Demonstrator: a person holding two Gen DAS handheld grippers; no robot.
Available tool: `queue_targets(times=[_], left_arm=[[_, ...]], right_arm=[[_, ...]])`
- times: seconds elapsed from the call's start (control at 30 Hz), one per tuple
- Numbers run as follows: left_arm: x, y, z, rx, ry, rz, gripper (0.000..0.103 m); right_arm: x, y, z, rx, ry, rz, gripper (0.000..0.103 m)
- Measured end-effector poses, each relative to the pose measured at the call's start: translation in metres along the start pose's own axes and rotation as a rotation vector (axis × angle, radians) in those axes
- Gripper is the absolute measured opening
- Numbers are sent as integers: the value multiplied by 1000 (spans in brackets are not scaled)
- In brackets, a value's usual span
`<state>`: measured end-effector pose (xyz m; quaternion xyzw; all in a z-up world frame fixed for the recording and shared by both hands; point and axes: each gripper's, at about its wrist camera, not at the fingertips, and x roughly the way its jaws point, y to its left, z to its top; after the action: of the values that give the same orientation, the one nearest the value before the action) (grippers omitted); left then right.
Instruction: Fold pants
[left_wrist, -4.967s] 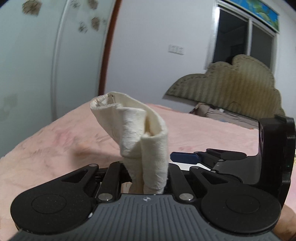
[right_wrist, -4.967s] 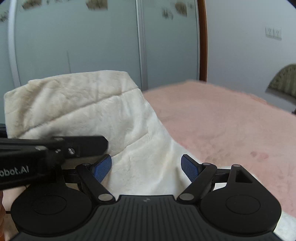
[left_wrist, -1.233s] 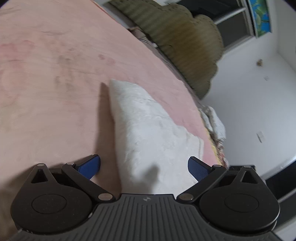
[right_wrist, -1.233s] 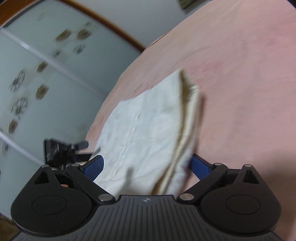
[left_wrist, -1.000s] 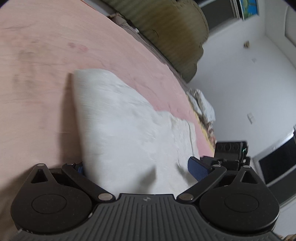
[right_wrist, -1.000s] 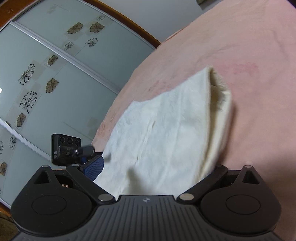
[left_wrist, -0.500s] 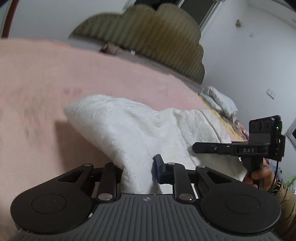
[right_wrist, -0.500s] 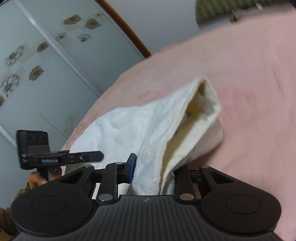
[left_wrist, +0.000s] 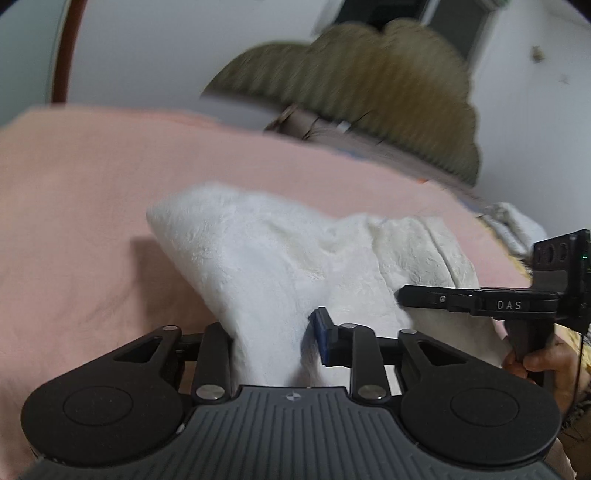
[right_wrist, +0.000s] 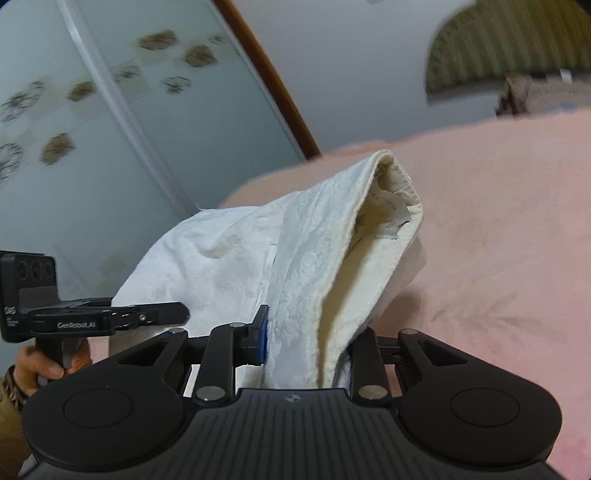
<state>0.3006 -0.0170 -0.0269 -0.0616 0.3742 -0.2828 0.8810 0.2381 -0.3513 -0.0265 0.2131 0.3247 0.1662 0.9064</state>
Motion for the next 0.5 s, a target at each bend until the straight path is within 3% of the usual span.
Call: queue_targets(times=[0.07, 0.13, 0.27, 0.37, 0.43, 0.5], left_arm=[[4, 6, -4, -12, -4, 13, 47], [-3, 9, -5, -21, -20, 27, 60], [-35, 8, -14, -19, -51, 86, 65], [-67, 3, -31, -35, -86, 101, 69], [-81, 0, -44, -45, -101, 113, 77], [-78, 0, -53, -44, -53, 154, 79]], right_arm=[[13, -4, -4, 1, 33, -78, 51], [10, -10, -9, 24, 26, -72, 56], [-24, -22, -21, 111, -9, -76, 58], [-68, -11, -35, 119, -113, -118, 60], [-89, 11, -44, 48, -162, -63, 60], [-96, 33, -52, -13, -160, 4, 63]])
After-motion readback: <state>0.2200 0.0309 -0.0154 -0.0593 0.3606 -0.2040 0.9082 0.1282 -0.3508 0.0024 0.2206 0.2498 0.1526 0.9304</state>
